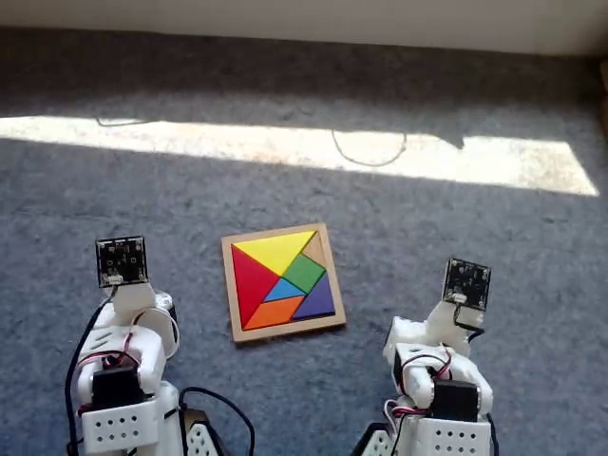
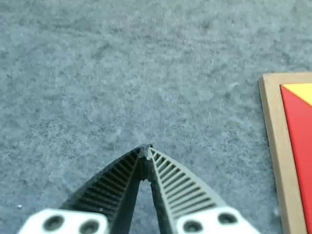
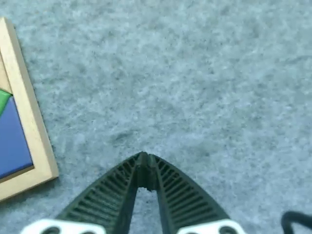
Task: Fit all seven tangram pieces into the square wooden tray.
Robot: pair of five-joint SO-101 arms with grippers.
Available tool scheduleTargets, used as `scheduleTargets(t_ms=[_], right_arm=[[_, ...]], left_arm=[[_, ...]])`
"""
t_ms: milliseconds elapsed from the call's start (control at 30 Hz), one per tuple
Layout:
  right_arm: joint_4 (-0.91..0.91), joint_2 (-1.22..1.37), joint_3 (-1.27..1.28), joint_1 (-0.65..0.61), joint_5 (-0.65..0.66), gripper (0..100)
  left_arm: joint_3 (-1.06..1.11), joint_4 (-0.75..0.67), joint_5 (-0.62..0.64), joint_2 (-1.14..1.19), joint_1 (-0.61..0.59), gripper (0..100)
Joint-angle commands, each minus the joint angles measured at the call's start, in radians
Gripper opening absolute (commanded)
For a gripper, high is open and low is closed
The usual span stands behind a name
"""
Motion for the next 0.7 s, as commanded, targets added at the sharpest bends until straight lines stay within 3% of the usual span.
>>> scheduleTargets(t_ms=[0,200,667], right_arm=[[0.008,-0.013,0.110,0.016,0.012,0.5],[0.008,-0.013,0.110,0.016,0.012,0.5],[0.008,-0.013,0.110,0.016,0.012,0.5]], left_arm=[[0.019,0.118,-0.003,-0.036,0.076,1],[0.019,0.247,-0.003,-0.044,0.079,1],[0.019,0.249,-0.003,-0.044,0.081,1]])
